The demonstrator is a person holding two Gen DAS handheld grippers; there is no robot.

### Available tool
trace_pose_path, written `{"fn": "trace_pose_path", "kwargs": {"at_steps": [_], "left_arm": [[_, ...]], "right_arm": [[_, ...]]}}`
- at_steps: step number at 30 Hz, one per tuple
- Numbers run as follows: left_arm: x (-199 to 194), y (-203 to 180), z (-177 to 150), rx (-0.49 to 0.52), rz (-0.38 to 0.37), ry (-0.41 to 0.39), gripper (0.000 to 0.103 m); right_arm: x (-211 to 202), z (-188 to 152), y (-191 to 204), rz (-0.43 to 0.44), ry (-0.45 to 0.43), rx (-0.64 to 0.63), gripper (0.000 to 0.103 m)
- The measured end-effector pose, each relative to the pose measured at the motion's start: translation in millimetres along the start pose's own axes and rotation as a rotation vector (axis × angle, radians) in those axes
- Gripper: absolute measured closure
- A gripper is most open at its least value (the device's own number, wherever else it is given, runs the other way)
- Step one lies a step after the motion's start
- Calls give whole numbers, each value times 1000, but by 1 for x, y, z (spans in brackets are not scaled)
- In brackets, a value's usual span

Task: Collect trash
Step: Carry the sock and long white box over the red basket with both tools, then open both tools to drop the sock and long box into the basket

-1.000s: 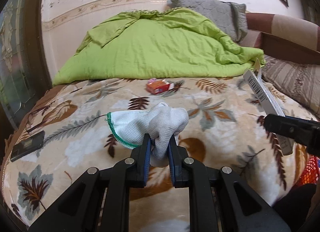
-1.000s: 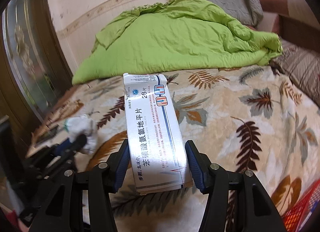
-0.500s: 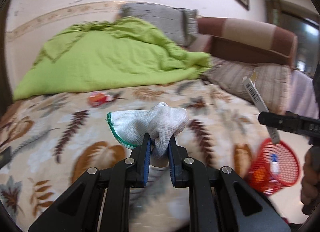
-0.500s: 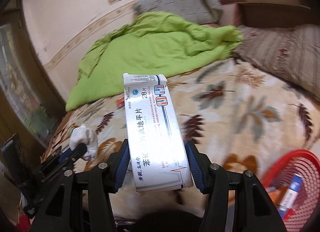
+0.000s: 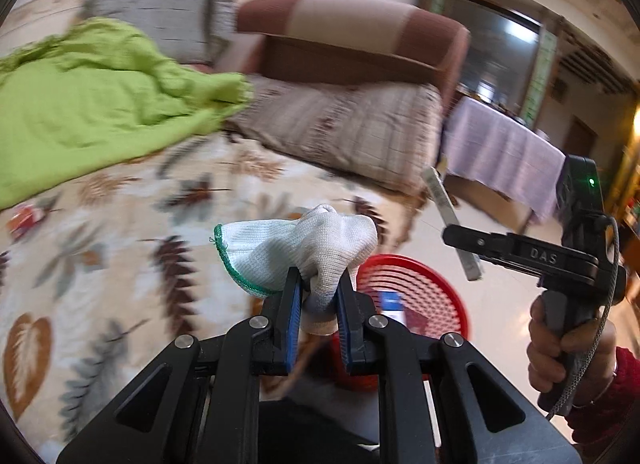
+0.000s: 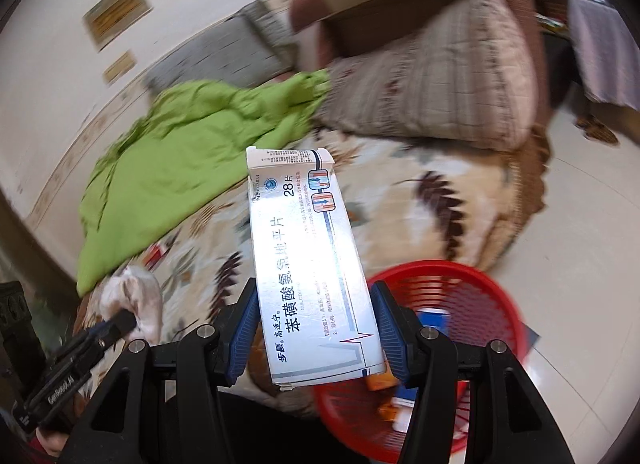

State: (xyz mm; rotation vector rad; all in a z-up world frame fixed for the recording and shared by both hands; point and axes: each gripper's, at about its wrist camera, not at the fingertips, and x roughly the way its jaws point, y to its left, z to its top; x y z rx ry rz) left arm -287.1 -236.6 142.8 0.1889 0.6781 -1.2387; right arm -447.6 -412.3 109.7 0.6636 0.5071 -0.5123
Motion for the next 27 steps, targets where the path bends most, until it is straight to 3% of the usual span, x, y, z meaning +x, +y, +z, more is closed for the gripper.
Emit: {"fn": "trace_pose_path", "kwargs": {"at_steps": [4,10,27], "left_arm": [[24,-35,5,52,-68,37,88],[50,-63,4,82,-111,83,88],[82,-76,-5,136,-73,149,88]], "right_arm": [[-16,3,-23,-28,-18,41,44],[-26,-1,-50,-48,-20,97,43],[-17,-11,-75,-29,10,155,43]]}}
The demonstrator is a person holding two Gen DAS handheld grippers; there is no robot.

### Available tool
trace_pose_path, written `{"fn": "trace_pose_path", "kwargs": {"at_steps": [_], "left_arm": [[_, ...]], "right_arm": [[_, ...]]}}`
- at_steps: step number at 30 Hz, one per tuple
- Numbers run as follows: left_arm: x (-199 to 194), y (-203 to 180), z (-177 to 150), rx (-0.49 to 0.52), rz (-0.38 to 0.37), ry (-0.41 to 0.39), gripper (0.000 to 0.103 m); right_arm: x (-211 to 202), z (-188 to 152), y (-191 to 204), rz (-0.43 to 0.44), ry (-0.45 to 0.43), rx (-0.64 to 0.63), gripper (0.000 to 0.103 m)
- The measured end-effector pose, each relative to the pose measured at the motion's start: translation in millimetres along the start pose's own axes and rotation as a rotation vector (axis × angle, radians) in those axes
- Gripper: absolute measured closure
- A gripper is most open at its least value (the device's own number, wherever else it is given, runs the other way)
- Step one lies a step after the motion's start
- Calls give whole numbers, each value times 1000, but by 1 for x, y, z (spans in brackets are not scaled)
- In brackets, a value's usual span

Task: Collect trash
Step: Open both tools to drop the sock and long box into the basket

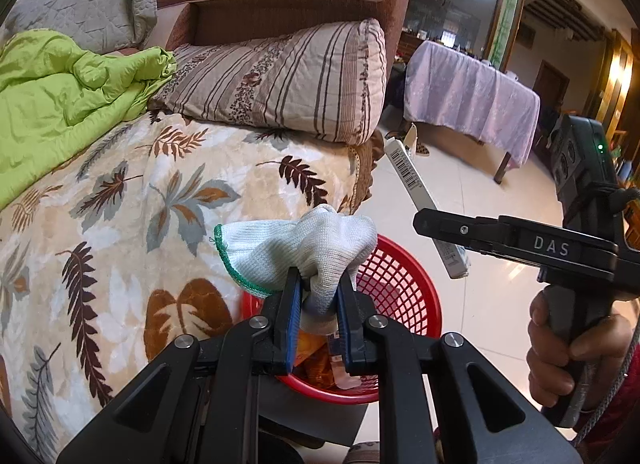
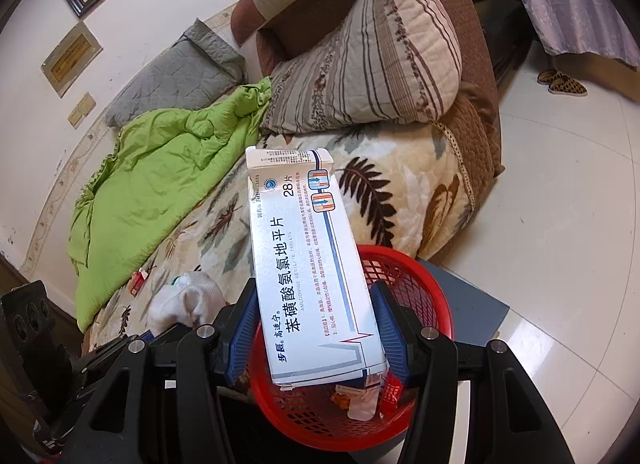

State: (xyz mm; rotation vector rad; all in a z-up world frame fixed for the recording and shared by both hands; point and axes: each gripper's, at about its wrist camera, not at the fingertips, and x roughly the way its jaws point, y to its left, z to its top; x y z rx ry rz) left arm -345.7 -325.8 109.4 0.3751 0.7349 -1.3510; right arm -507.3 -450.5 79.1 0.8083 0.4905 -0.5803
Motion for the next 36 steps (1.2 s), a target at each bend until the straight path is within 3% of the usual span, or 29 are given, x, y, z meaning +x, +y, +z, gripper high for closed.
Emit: {"fn": "trace_pose_path", "kwargs": {"at_steps": [11,27,33,36], "left_arm": [[23,-11,-8,47,16,61,88],[33,-11,-7,38,2,95,86],[34,-11,-7,36,-9,98,74],[33,-11,-7,31,-9,94,55]], "right_arm": [[14,-13,-15,11,64,46,43],[24,-17,-21,-14,94,77,42],[23,-16,-22,-36,93,80,42],[21,-15,-20,-43,90,73,42]]}}
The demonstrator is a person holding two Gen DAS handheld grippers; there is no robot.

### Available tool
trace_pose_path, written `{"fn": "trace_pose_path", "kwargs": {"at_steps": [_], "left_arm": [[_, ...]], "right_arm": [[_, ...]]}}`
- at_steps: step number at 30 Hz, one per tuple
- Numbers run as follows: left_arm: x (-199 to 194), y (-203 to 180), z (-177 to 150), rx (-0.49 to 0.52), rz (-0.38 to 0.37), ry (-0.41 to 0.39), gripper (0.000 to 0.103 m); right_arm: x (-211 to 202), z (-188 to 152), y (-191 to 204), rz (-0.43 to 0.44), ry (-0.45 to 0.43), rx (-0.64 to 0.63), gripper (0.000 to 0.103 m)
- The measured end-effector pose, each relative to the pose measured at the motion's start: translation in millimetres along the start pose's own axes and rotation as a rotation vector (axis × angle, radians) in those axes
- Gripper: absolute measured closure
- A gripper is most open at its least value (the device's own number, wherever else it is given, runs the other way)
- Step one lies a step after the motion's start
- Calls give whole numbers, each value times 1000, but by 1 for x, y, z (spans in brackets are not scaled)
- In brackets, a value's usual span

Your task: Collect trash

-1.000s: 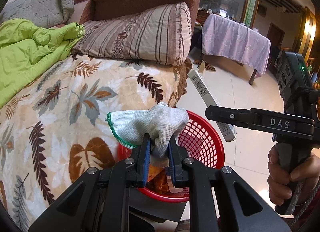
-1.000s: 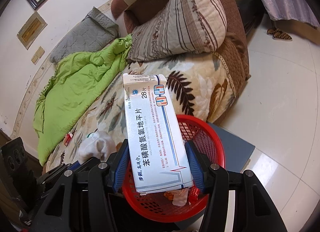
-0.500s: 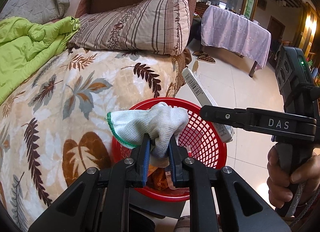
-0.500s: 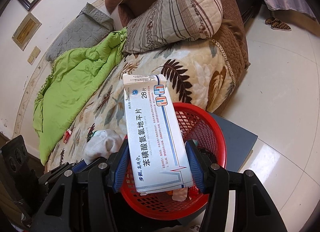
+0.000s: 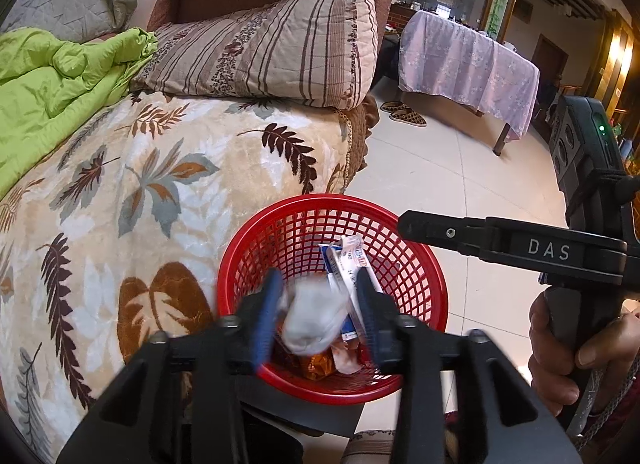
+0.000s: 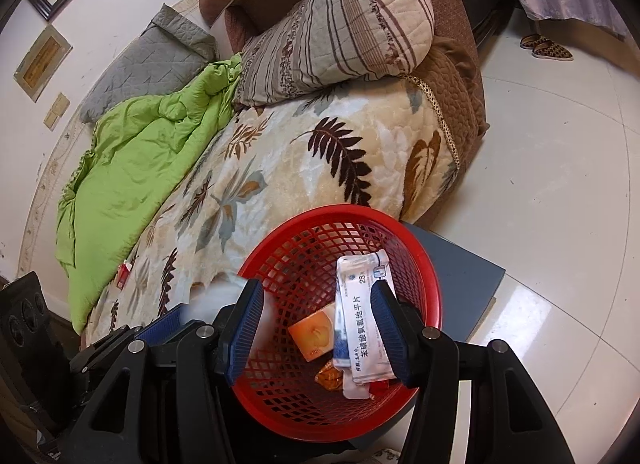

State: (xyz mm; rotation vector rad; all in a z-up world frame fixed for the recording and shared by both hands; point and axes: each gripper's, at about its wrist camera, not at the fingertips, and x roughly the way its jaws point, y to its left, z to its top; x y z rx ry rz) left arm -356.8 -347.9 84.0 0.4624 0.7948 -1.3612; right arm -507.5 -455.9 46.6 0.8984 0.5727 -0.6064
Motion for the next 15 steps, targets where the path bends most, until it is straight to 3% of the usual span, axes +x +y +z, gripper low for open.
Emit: {"fn": "trace_pose_path", "kwargs": {"at_steps": [4,12,15], "left_arm": [[-3,0,0,-8,1,-11,42],[-22,15,-2,-55,59,-49,18],[-36,25,-5,-70,93,-77,12]], "right_arm": [[-5,1,3,-23,-15,-12,41],[-21,6,13,-112,-62,-49,25],[-28,5,25,-188,-92,-96,19]]}}
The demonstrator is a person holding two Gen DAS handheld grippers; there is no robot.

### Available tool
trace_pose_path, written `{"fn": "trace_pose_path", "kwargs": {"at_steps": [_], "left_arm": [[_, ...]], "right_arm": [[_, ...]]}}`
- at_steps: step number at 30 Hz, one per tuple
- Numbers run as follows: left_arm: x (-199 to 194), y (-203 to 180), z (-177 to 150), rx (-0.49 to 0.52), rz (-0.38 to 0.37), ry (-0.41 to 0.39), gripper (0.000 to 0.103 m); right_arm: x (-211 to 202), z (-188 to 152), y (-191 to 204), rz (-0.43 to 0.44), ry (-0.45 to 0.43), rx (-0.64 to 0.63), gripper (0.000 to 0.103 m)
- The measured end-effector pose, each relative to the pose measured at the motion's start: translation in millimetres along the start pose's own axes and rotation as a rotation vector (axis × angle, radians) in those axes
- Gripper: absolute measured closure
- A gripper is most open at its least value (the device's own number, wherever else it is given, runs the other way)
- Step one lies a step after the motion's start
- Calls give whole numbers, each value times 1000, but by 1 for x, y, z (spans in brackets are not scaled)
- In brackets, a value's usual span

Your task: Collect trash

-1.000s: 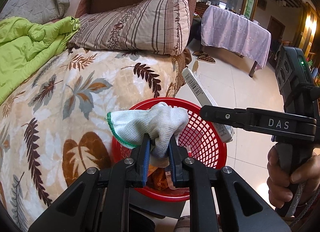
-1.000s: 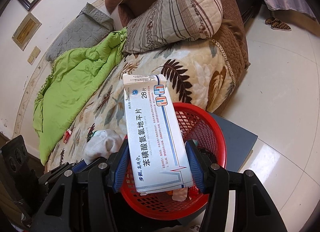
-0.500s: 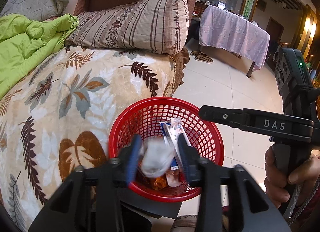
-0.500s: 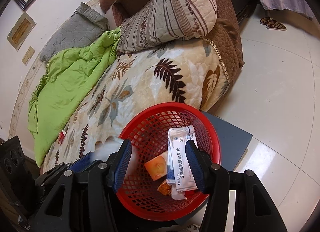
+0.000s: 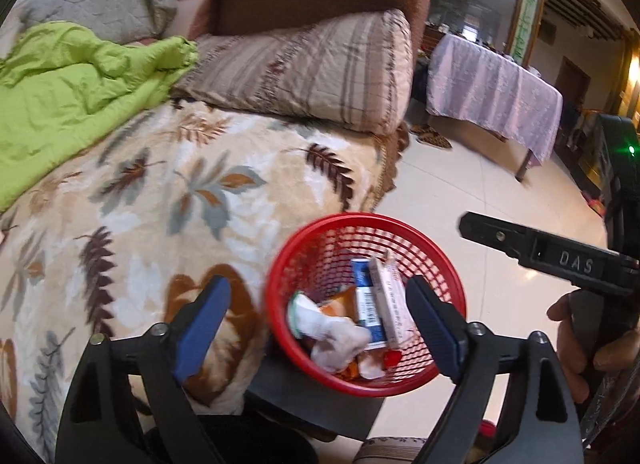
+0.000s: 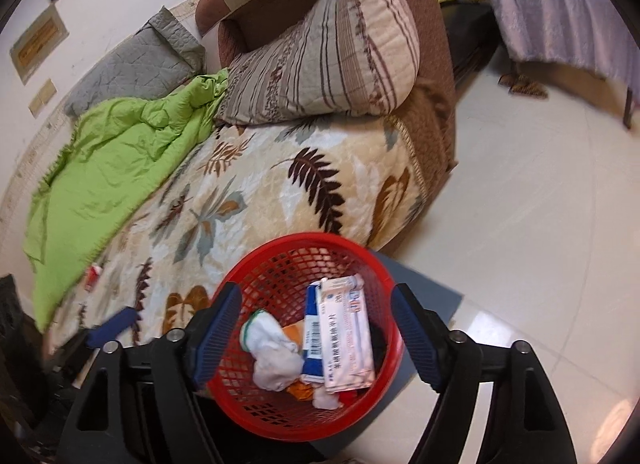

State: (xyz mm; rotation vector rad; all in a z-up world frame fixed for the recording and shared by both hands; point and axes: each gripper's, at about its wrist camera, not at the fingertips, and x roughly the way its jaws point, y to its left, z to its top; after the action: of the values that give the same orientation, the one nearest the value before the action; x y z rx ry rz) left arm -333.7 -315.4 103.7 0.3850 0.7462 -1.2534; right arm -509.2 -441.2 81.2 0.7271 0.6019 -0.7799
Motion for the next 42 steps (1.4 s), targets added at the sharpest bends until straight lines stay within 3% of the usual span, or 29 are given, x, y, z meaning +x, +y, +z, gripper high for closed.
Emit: {"fn": "trace_pose_path", "kwargs": {"at_steps": [4,6,9,20,28,33,36,40,42], "left_arm": [[-15,19,-3,-45,38,-28,7],[-18,27,-5,-67,56,-25,7],[-21,34,-9,-81,72,-15,6],[-40,54,-20,-24,304,-47,4],[-65,86,-34,-47,377,-75,4],[-82,101,-38,-36,503,-109,4],[-97,108,-38,-37,532,-150,4],[-106,114,-37,-33,527,-154,4],[-111,113,-39,-4,565,-169,4]], "right_arm": [[-12,-2,18,-136,-63,-89,10],[-18,-4,31,-252,-118,-142,5],[-21,-7,40,-311,-134,-171,0],[4,-27,54,-553,-24,-229,0],[15,-41,72,-518,62,-264,0],[22,-49,85,-517,94,-274,0],[25,-50,89,-500,120,-246,0],[24,-51,104,-487,95,-280,0],[18,-53,111,-462,67,-284,0]]}}
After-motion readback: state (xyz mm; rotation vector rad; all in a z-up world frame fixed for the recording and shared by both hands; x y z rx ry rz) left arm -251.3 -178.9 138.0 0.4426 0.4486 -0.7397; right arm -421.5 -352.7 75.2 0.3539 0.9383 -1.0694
